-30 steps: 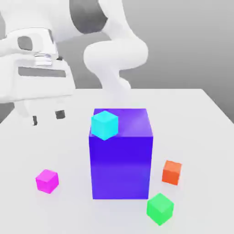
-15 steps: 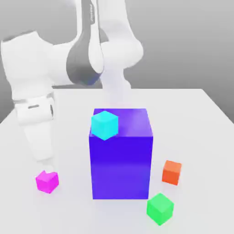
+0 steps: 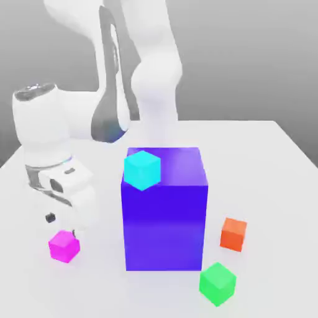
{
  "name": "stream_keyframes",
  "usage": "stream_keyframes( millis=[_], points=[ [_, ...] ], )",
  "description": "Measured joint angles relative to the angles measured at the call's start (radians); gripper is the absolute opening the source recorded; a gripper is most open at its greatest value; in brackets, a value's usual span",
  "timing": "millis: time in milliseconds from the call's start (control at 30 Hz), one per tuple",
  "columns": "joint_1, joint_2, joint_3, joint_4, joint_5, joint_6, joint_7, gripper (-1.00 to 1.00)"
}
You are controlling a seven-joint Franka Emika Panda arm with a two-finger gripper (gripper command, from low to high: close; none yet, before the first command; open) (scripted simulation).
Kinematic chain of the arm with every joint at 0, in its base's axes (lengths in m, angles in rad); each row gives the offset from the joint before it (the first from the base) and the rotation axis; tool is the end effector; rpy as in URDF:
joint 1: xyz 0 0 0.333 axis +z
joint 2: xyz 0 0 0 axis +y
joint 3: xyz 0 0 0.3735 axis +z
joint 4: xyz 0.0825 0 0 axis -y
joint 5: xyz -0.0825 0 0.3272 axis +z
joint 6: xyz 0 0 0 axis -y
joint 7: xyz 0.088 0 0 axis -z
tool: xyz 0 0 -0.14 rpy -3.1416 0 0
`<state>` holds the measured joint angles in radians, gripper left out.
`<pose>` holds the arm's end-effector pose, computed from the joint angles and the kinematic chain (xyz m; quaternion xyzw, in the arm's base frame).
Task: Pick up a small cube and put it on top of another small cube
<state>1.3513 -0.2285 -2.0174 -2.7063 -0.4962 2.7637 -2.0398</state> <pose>0.3159 -0.2190 0.2740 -0.6099 -0.7924 -0.0146 0.0000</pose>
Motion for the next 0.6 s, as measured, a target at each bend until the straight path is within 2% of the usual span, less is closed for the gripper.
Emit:
stream_keyframes(
  millis=[133, 467, 500, 600],
  points=[
    [0.043, -0.023, -0.090, 0.001, -0.126, 0.014, -0.039, 0.00],
    [0.343, -0.208, -0.466, 0.089, -0.513, 0.074, 0.240, 0.00],
    [0.363, -0.223, -0.491, 0.095, -0.543, 0.077, 0.263, -1.00],
    [0.363, -0.223, -0.491, 0.095, -0.542, 0.077, 0.262, -1.00]
  ],
)
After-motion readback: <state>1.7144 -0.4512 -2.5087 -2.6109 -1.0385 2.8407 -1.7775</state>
